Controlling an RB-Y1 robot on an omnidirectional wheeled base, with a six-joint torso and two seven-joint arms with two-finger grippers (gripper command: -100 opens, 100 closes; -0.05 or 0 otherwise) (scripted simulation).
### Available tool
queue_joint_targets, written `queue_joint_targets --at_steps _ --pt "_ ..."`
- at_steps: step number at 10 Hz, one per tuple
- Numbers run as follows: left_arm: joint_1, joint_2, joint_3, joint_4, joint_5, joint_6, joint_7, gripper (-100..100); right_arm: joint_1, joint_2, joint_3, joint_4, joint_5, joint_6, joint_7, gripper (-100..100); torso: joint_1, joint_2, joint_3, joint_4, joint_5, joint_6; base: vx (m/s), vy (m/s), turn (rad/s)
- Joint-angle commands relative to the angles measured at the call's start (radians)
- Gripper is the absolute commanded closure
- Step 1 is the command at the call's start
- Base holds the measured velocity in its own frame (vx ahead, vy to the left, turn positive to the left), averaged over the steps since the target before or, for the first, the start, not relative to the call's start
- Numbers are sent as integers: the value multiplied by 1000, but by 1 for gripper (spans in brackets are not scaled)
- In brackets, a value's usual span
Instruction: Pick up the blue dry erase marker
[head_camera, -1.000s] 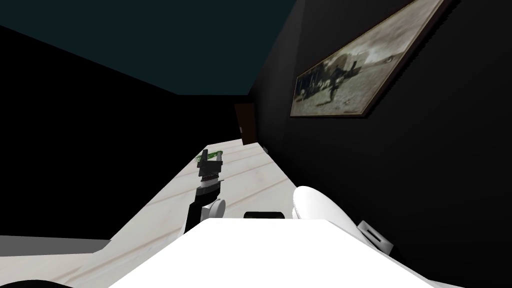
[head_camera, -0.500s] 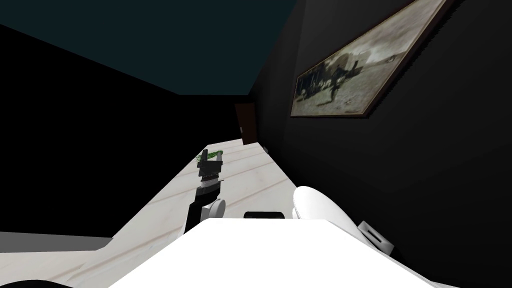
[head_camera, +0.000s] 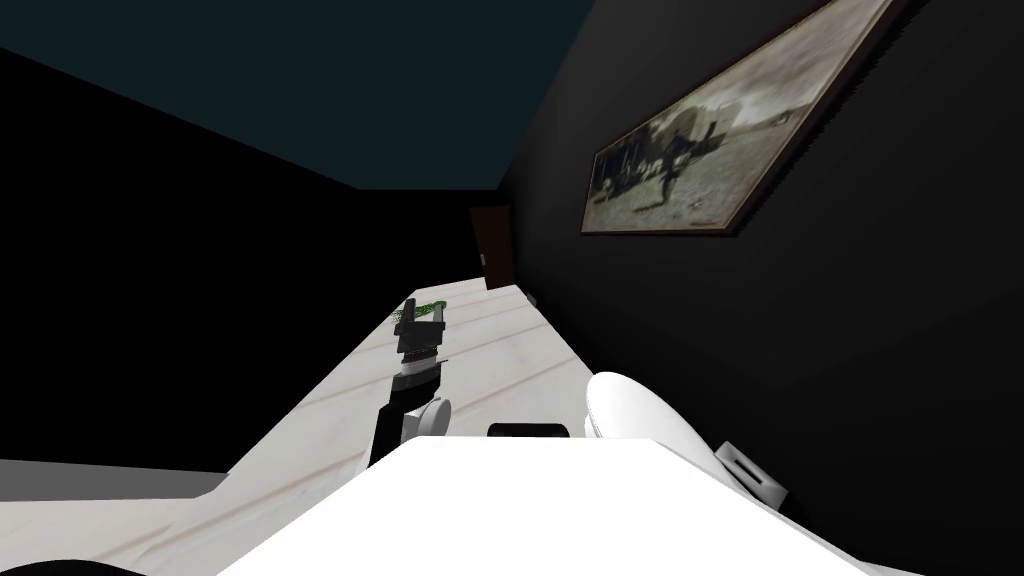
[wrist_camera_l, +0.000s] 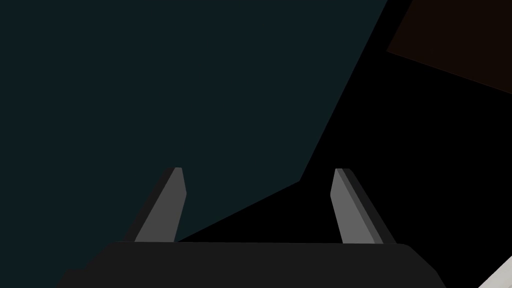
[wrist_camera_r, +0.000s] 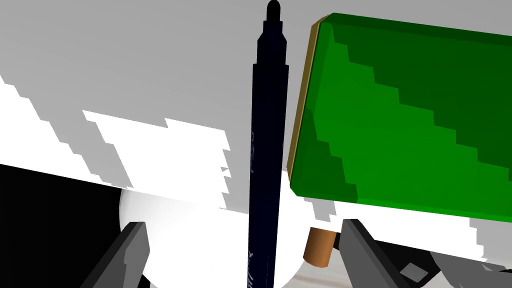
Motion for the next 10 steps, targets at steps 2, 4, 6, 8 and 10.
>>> queue_joint_targets --at_steps 2,4,6,8,10 --pt "0 0 0 0 0 0 0 0 -1 0 3 0 -2 0 0 100 0 0 0 0 0 0 0 0 0" --pt "0 0 0 0 0 0 0 0 0 1 3 0 -2 -1 -1 100 -1 0 0 0 0 -1 0 0 0" --pt "0 0 0 0 0 0 0 0 0 0 2 0 -2 0 -1 100 -1 -1 0 0 -1 -1 0 0 0" --pt "0 0 0 0 0 0 0 0 10 38 -47 -10 48 -39 -28 100 -1 -1 0 0 -1 -1 4 -6 -7" --pt "0 0 0 0 0 0 0 0 10 38 -85 -10 92 -39 -28 100 -2 -1 0 0 -8 0 9 -2 -7"
